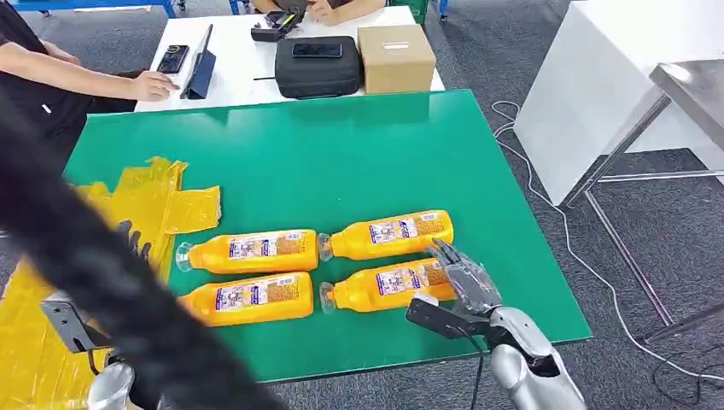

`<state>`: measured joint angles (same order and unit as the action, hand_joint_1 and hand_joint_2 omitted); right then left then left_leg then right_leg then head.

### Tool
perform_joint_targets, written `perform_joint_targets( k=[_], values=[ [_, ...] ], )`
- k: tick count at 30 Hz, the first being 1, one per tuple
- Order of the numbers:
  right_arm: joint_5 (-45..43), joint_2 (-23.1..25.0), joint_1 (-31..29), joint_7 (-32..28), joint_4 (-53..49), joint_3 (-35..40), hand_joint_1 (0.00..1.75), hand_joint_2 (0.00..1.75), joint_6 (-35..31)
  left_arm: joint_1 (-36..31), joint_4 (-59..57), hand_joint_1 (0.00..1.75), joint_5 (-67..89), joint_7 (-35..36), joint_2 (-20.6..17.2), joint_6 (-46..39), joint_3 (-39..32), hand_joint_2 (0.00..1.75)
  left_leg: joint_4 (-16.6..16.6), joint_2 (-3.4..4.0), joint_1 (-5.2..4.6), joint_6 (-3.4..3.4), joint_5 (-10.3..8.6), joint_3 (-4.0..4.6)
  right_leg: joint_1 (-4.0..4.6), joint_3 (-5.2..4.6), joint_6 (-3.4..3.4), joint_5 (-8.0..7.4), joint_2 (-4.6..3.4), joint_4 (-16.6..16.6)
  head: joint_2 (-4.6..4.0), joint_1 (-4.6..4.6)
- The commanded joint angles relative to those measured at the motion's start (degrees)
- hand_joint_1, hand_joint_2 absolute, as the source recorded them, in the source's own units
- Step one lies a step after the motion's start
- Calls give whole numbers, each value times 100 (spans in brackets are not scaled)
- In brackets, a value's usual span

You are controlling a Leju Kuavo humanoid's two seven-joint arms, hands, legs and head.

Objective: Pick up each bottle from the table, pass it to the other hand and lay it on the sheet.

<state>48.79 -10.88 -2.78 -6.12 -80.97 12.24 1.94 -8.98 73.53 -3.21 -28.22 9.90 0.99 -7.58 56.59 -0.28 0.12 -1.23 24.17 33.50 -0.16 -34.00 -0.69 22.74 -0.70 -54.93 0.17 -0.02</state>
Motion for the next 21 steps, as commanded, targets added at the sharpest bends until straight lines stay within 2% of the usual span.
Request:
perform_joint_targets(
  k=[1, 21],
  values=[
    [-49, -177, -678, -74, 1441, 66, 0, 175, 87, -374, -552, 0, -56, 53, -144, -122, 41, 0, -9, 1, -1, 4, 3, -23, -1, 22, -1, 4, 4, 8, 0, 2],
    [-86, -137, -792, -189, 1584, 252, 0, 175, 4, -447, -746, 0, -164, -37, -188, -144, 93, 0, -8, 0, 0, 3, 3, -26, 1, 27, 0, 5, 5, 8, 0, 2]
  ],
)
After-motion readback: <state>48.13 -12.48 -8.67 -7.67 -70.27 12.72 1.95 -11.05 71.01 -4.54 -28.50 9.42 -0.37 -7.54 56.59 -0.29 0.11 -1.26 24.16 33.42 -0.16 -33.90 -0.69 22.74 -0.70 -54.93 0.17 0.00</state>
